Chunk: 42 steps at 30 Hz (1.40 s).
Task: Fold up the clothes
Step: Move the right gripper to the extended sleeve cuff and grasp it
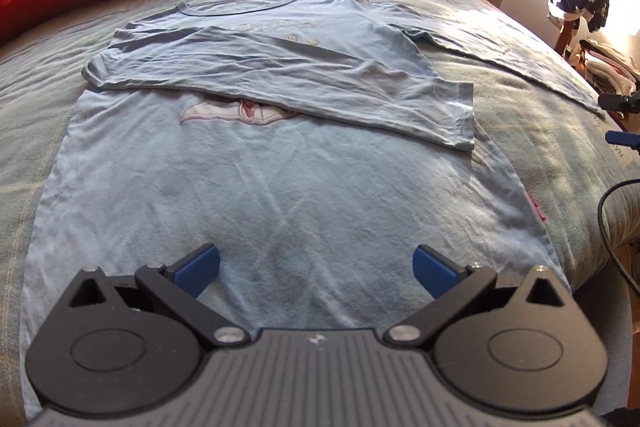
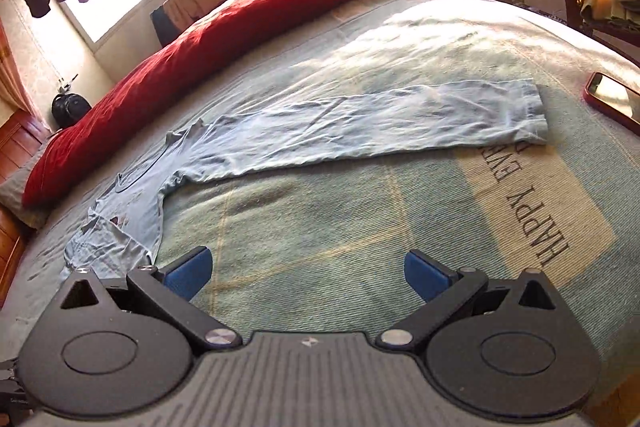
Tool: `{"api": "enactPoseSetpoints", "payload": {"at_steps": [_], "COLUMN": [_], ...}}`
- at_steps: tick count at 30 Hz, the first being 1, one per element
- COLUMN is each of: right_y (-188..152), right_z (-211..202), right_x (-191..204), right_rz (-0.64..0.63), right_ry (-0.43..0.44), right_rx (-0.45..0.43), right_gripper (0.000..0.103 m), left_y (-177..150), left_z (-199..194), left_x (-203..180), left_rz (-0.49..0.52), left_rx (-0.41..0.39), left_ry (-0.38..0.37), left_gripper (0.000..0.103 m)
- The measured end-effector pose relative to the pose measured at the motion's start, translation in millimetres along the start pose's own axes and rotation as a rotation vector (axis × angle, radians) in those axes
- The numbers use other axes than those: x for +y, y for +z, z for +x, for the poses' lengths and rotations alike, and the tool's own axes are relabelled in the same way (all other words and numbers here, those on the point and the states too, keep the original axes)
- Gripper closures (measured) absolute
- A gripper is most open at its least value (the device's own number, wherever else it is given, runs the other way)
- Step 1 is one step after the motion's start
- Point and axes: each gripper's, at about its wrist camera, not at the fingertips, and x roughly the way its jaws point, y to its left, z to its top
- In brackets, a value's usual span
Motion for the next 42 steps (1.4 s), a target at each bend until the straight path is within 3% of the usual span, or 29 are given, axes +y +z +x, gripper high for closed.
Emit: {"api": "enactPoseSetpoints", "payload": {"at_steps": [6,17,33,42], "right_y": [38,59,78,76], "right_z": [-1,20,36,42], "right_x": [-54,-122,-139,-133], "right_rz": [0.171,0.507,0.518,0.435], "right_ry": [0.007,0.121,0.141,0.086], "right_rx": [-0.036,-0.148,-0.229,-0.295], "right_gripper": [0.0,0.0,0.0,0.001], "left_y": [12,11,10,9], "left_z": [-15,-2,6,8], "left_x": [-20,-44,-51,-50], "left_rz": [0.067,0.12,0.138,0.133], "left_rx": [-0.048,0.005,0.046,0.051], "left_ry": [-0.004,-0.014,0.004,0.003], "left_gripper": [0.001,0.001,0.001,0.001]}}
